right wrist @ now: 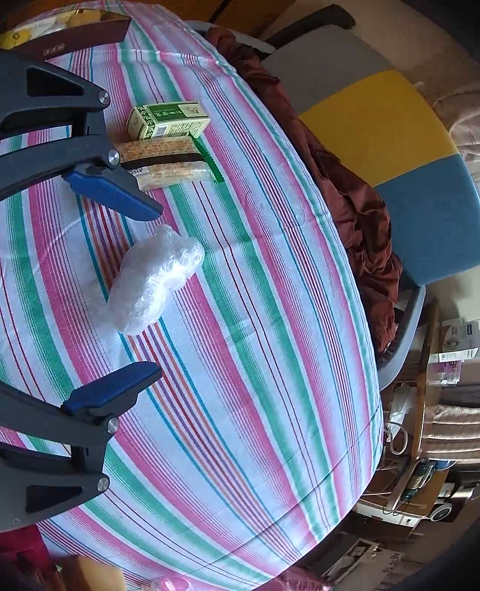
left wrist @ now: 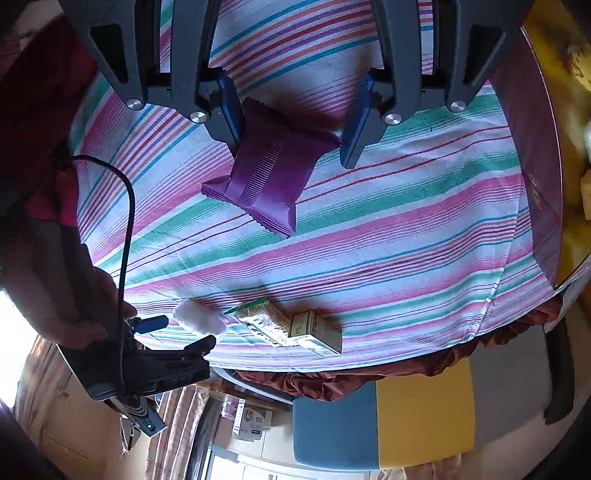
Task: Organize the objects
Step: 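Hold the purple packet with the left gripper while the right grasps the clear plastic bag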
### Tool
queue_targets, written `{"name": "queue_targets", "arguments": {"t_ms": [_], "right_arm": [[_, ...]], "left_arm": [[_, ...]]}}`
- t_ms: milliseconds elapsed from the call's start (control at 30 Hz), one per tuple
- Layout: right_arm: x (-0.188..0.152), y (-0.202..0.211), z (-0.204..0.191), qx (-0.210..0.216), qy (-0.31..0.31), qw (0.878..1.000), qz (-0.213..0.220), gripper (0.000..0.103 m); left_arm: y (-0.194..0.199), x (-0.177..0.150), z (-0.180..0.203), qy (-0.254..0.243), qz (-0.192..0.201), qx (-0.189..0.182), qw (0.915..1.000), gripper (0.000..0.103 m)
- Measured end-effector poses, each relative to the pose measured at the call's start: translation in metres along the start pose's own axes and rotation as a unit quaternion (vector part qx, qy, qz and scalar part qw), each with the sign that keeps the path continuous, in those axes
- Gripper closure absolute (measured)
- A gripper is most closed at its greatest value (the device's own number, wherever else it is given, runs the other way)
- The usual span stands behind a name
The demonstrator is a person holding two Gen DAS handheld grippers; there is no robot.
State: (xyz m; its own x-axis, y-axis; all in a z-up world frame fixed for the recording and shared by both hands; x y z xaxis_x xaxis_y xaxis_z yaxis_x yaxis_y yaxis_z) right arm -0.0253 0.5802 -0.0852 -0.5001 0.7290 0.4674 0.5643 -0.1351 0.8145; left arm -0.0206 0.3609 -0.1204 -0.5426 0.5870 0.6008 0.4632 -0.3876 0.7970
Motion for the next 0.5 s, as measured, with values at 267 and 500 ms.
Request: {"name": "queue_targets", "arguments": {"t_ms": [267, 500], "right_arm": [[0.002, -0.02, -0.011, -0.027, 0.052, 0.998, -0.016, 0.026], [-0.006, -0.027, -0.013, -0.023, 0.071, 0.996, -0.049, 0.069]], "left_arm": [[0.001, -0.004, -0.002, 0.003, 0.008, -0.001, 1.0, 0.053], [0.002, -0.006, 0.0, -0.001, 0.013, 0.005, 0.9999, 0.053]]}}
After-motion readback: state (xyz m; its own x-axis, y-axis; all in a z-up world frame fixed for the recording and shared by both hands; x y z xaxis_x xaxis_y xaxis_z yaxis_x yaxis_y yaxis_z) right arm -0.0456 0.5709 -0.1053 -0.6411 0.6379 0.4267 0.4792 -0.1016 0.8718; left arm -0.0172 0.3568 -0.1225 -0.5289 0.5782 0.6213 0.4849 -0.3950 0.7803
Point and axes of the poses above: each gripper's, at about its wrist camera, not at the fingertips, and y roughly against the way its jaws point, z to its right, x to its top, the point moved 2 cm from there along -y, roughly the way its jaws point, and after that the axes turned 13 degrees about x, right-handed, at the moved point
